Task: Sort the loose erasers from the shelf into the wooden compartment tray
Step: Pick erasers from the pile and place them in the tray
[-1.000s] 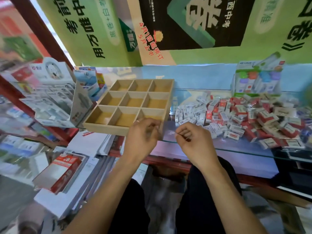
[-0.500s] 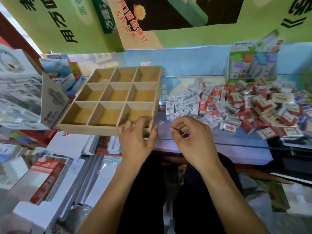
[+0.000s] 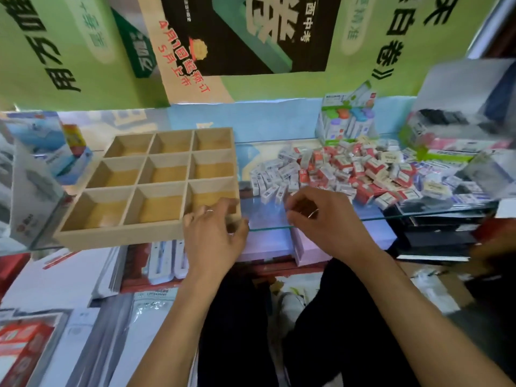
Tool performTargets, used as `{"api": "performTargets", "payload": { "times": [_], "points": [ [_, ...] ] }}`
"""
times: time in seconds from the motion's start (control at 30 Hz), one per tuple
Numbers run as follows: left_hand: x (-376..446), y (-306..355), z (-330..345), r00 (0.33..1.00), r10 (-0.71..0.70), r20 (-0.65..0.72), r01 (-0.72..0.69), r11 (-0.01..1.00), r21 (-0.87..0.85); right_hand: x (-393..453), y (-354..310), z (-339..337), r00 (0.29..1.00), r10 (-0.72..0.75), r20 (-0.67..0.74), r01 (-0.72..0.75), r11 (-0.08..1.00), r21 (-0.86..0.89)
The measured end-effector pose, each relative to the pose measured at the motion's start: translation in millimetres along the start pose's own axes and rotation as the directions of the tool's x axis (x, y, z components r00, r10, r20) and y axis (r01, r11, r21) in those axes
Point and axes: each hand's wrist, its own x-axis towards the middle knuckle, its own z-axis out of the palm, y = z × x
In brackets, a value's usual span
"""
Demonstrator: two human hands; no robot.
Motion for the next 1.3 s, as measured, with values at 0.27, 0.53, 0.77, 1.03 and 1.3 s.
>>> {"api": "performTargets", "payload": {
  "times": [0.27,0.53,0.77,1.03,1.3],
  "points": [
    [13,31,-8,0.988,0.155,-0.017,-0.153,0.946,-0.286,-7,-2,-37,0.992,0.004,-0.127,-0.011,0.998,-0.058],
    [21,95,34,0.971,0.184,0.153,-0.075,0.841,-0.536,-10,58,-68,0.930,0.134,-0.343,-0.116,0.991,0.074],
    [52,145,54,0.904,0.283,0.320,-0.117,0.884,-0.452,-15,92,-83,0.924,0.163,-0.347,-0.137,0.986,0.099],
    [80,188,76,0.795,0.406,0.451,-0.309,0.910,-0.275,-31,118,-119,0.904,0.228,-0.361,-0.228,0.973,0.042],
    [82,201,104,0.872,0.336,0.356,-0.173,0.891,-0.419,-7,121,-153,0.913,0.268,-0.307,-0.306,0.948,-0.084]
  ]
}}
